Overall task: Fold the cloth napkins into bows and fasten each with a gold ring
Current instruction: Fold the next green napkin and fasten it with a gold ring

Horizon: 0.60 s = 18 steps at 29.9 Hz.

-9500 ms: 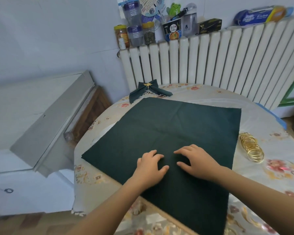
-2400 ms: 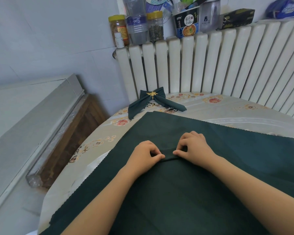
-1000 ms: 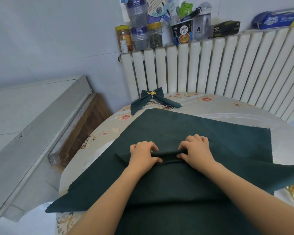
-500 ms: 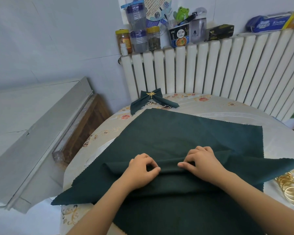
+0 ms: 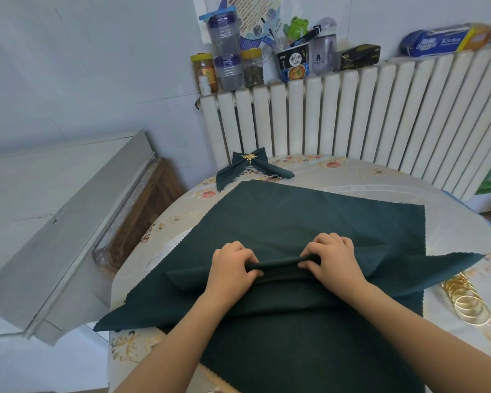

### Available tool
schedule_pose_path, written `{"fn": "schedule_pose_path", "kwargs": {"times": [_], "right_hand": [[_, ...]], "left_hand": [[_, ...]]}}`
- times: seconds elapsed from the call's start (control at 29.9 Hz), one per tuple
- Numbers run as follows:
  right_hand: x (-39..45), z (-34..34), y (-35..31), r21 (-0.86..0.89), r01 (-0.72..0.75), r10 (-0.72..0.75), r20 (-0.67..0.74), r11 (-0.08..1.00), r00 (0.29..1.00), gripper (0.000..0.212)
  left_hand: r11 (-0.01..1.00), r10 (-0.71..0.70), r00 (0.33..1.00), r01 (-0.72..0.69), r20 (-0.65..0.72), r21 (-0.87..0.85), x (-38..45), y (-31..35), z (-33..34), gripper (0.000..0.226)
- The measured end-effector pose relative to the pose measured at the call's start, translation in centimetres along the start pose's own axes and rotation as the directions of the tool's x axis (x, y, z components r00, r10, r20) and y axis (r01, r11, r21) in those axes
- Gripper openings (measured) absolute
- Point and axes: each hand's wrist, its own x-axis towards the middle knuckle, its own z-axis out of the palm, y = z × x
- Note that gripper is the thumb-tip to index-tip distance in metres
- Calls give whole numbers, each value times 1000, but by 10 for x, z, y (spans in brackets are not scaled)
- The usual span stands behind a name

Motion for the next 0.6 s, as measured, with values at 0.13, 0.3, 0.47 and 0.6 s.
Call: {"fn": "schedule_pose_path", "kwargs": {"times": [0.13, 0.3, 0.47, 0.6], "right_hand": [[-18, -7, 3, 36, 82, -82, -5, 996, 997, 14], [-40, -24, 3, 26, 151, -154, 198, 988, 968, 25], [-60, -32, 11, -35, 181, -158, 353, 983, 922, 39], [-67, -29, 11, -164, 235, -197, 219, 958, 956, 28]], "left_hand": [[996, 59, 996, -64, -66, -69, -26, 2, 3, 13], [985, 132, 991, -130, 15, -110, -60, 1, 1, 13], [985, 151, 982, -139, 116, -100, -77, -8, -2, 21], [990, 122, 991, -118, 51, -72, -81, -4, -2, 13]]}}
